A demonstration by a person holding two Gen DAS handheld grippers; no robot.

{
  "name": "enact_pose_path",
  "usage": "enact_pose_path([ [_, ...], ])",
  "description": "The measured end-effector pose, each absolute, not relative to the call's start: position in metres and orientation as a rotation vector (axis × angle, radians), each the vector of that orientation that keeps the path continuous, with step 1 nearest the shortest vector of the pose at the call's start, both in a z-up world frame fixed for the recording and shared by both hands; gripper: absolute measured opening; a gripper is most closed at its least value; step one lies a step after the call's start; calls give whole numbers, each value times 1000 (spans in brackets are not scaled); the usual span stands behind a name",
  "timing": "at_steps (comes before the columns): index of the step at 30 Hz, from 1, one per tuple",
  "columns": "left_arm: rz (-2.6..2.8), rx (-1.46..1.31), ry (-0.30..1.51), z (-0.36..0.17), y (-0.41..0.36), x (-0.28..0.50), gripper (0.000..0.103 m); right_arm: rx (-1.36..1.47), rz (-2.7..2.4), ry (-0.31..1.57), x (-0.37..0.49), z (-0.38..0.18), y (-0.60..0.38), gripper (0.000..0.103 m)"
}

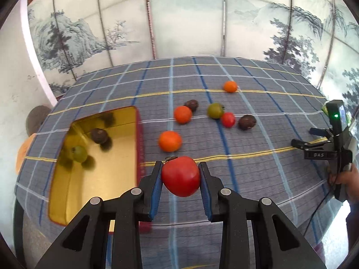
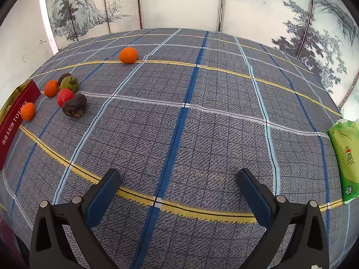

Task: Organize fruits
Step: 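Carry the red tomato with the left gripper over the tin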

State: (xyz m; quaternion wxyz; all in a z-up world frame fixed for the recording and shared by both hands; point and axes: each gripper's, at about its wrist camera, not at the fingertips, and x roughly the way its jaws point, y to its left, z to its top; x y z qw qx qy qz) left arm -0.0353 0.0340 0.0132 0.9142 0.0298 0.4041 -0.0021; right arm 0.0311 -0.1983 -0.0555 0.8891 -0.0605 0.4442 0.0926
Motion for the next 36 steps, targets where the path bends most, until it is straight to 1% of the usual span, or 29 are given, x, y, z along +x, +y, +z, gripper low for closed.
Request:
enact_pose_path([
  [13,114,24,838,5,93,-45,32,-91,123,920,30,-54,-208,103],
  [20,169,7,844,0,123,-43,32,-75,106,881,24,-50,-212,103],
  [26,204,13,838,-4,138,-40,32,-101,101,901,27,-53,-207,103],
  [36,232,22,842,-15,154,-32,33,-125,107,863,21,-50,-202,103],
])
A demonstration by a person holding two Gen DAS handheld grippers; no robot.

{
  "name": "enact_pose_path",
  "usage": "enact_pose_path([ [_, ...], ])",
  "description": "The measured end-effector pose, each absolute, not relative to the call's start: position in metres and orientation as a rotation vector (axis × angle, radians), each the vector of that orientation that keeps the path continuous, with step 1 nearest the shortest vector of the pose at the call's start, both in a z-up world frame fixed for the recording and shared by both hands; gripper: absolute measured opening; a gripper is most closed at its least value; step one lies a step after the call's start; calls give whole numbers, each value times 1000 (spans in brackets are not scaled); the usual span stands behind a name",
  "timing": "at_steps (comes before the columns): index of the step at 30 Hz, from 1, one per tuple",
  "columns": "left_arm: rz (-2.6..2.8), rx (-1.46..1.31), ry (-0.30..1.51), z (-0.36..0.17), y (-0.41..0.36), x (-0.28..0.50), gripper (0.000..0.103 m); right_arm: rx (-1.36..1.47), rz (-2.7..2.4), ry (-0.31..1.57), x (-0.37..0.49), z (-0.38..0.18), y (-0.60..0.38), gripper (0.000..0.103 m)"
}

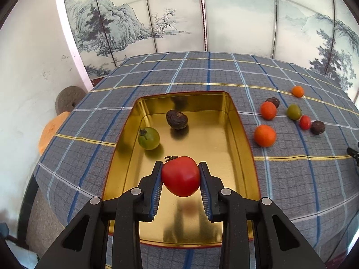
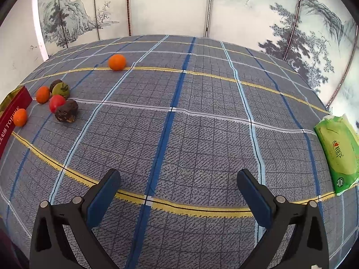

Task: Organize fruits
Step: 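Carry the red tomato with the left gripper over the tin, then open the left gripper to release the red tomato into the tin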

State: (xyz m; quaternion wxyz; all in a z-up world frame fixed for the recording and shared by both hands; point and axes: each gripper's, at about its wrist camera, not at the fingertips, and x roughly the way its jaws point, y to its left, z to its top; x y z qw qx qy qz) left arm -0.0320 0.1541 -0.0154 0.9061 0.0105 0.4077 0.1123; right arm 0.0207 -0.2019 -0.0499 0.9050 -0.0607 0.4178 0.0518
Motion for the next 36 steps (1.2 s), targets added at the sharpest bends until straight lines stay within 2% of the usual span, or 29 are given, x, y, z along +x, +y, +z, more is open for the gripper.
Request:
enact_pose_path([
  [10,239,25,863,-29,171,-24,33,-30,230,726,-2,-20,-185,103],
  [20,252,8,879,-36,190,-20,33,-112,613,669,-24,19,-72,103],
  [26,251,9,880,-37,195,-18,33,-226,734,687,-27,12,-13,103],
  [36,257,36,886,-40,197,-9,34,-257,821,738,1,-7,30,103],
])
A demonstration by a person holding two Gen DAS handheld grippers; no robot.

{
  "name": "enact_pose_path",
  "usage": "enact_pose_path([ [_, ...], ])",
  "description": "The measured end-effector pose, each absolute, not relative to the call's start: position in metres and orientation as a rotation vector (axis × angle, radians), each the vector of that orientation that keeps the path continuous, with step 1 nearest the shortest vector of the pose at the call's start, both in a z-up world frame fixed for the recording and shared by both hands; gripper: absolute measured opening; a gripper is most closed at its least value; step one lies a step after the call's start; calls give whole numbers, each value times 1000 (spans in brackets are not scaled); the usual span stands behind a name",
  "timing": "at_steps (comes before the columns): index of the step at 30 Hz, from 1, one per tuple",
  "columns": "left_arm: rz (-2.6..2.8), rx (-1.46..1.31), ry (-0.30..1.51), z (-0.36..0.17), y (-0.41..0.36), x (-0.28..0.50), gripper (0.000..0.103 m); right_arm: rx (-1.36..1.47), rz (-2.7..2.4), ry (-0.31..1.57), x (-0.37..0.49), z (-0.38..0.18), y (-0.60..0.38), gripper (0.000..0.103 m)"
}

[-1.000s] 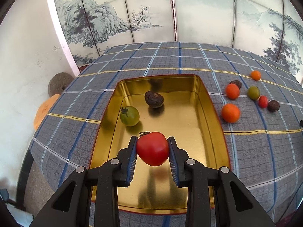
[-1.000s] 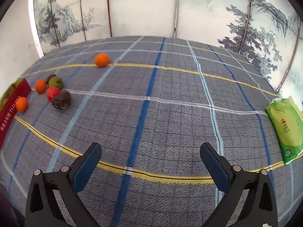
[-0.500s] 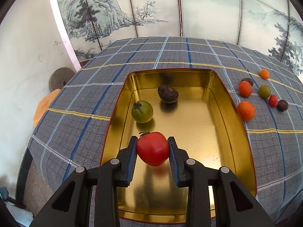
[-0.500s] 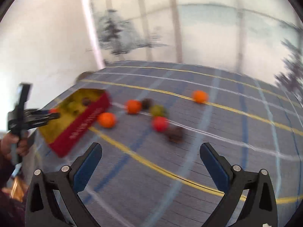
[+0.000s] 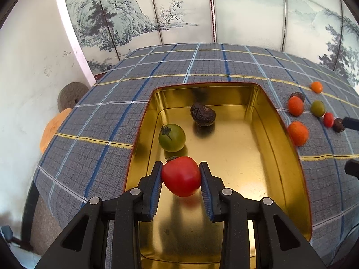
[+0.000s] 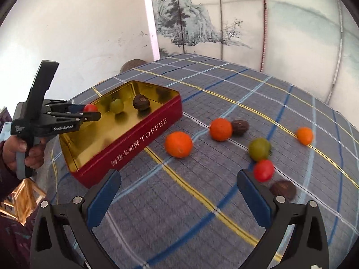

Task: Organize fruits
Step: 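Open the left gripper to release the red tomato into the tin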

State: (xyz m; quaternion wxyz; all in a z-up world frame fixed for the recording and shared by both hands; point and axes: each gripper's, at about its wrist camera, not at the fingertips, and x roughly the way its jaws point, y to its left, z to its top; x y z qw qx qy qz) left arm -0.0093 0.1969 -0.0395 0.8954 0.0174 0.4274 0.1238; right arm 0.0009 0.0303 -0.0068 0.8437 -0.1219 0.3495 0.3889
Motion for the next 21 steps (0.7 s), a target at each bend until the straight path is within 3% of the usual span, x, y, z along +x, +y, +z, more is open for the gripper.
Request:
enact_pose_path([
  [6,262,33,877,-38,200,-8,39,-296,852,757,20,-15,53,103],
  [8,269,24,872,-35,203,-8,51,-308,852,772,27,-21,58,98],
  [10,269,-2,856,-29,209,-13,57,-315,857,787,33,-25,62,98],
  [13,276,-32,821,-16,216,-24,61,-340,862,804,40,-32,70,98],
  [21,307,-83,799,-4,227,-59,65,-401,903,837,51,-45,89,82],
])
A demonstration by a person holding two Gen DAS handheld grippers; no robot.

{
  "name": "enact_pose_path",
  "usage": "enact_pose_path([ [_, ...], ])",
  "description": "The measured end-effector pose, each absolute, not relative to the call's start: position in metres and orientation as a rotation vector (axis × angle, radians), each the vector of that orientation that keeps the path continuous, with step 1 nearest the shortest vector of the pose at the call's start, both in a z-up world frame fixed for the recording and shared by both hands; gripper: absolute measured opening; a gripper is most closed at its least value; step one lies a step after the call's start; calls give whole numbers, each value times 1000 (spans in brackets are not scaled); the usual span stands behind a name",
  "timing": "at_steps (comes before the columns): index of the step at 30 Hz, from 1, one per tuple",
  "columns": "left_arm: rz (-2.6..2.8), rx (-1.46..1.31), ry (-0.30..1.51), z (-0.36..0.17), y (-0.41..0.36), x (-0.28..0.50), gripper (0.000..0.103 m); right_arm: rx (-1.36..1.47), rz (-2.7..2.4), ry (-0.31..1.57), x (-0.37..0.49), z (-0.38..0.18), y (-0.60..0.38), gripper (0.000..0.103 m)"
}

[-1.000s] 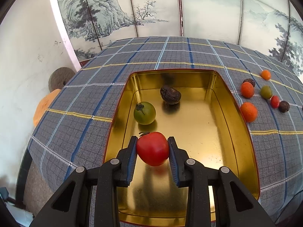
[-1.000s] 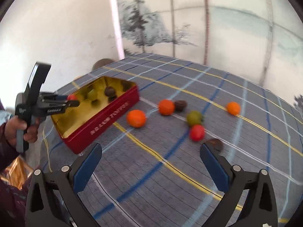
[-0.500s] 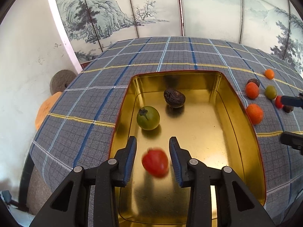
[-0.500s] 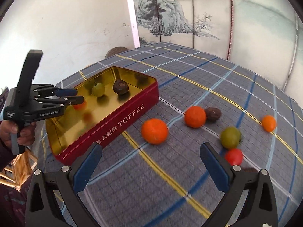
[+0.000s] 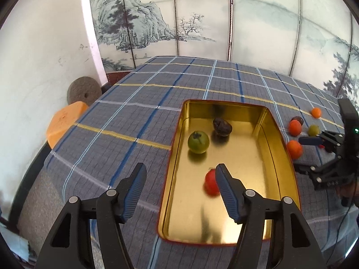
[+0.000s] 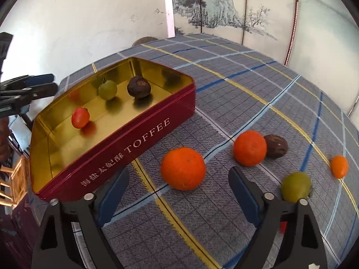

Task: Organize fruits
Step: 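Open the left gripper to release the red tomato into the tin, then grasp a dark brown fruit with the right gripper and lift it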

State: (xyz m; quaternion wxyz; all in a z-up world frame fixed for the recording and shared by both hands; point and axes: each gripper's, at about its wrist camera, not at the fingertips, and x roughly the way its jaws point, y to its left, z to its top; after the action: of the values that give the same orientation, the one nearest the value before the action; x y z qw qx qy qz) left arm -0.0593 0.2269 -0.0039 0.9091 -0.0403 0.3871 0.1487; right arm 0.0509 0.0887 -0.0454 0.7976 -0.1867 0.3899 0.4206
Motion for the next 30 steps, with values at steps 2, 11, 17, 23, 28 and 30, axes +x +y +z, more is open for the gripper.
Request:
enact_pose_path([
  [2,313,-77,801,-3,227,-65,65,-417,908,839,53,-47,92,78],
  [11,306,-74,801,0,220,-74,65,-460,919,855,59,-54,101,60],
  [17,310,-94,799,3,218,-78,65,-458,901,867,63,-52,101,38],
  [23,307,-108,798,6,215,-83,65,-436,886,863,61,-52,98,38],
  [28,297,-95,790,10,207,-85,65,-428,887,861,54,-50,95,38],
  [30,290,-95,791,10,205,-85,65,-450,866,856,52,-51,95,39],
])
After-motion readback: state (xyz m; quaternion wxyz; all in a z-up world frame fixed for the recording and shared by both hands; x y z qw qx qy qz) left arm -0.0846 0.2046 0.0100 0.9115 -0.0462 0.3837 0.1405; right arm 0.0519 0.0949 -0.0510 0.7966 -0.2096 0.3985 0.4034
